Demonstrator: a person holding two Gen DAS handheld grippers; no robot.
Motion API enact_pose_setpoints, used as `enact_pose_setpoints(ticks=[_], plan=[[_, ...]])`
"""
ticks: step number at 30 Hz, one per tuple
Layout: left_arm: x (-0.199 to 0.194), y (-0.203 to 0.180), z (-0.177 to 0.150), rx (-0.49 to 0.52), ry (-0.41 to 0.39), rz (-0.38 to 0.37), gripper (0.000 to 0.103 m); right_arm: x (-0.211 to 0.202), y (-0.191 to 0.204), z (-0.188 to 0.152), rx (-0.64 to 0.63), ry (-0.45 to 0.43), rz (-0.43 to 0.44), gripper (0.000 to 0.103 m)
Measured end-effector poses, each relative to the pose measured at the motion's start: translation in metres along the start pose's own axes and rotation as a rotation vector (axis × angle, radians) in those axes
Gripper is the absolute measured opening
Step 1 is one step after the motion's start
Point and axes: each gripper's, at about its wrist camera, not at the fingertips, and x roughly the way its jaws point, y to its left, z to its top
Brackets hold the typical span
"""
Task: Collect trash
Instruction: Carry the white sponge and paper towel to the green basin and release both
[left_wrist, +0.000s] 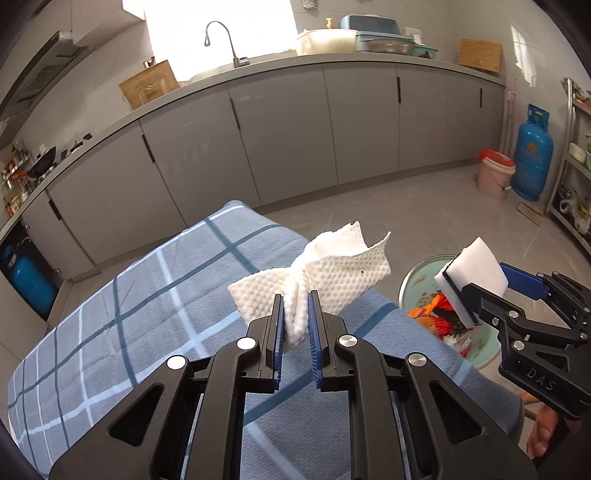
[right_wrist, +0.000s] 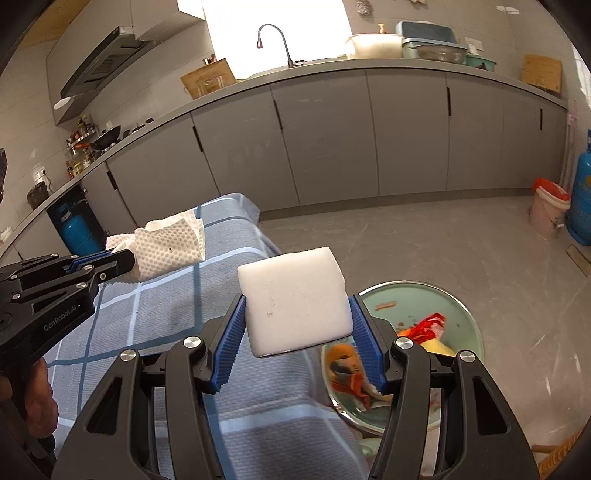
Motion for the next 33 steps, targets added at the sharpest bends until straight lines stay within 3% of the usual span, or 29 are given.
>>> enact_pose_setpoints(ticks=[33], plan=[[0.048, -0.113, 0.029, 0.102, 0.029, -0.184, 0.014, 0.004, -0.103, 0.01, 0.107, -0.003, -0.15, 0.057]])
